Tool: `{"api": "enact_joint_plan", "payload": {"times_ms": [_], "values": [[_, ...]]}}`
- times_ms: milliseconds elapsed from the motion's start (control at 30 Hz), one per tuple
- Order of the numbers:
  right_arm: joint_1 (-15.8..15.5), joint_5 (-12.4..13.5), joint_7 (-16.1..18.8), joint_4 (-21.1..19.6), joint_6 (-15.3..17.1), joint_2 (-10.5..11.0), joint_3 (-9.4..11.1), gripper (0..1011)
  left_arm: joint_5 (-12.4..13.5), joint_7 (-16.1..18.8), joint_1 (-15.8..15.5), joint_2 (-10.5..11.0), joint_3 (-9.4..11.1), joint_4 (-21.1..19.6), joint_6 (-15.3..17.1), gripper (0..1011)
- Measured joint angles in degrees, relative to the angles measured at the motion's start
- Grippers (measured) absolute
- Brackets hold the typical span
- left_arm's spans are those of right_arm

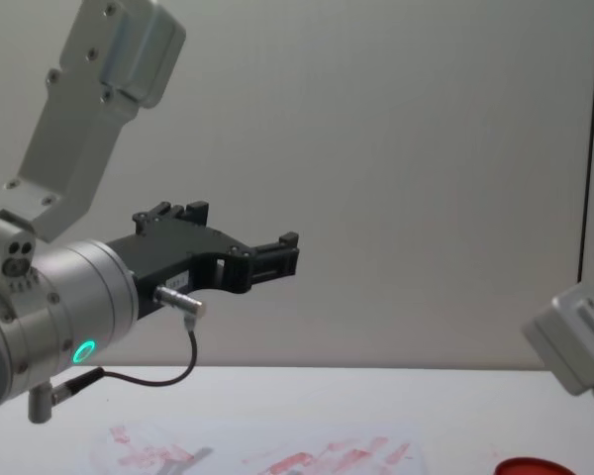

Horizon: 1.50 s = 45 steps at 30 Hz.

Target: Use the one hand to pick up the stamp and affix it onto the A4 paper.

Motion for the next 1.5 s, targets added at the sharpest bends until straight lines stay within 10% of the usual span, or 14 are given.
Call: {"api": "enact_joint_plan", "payload": {"times_ms": [867,1500], "values": [[0.9,8.0,-4.6,-1.2,-4.2,1.1,3.1,216,0.0,0.0,0.0,0.0,0.0,0.0,0.0,1002],[2.6,6.8,-7.2,1.5,-4.2,2.9,5.5,217,0.0,0.0,0.0,0.0,0.0,0.0,0.0,1002]]}}
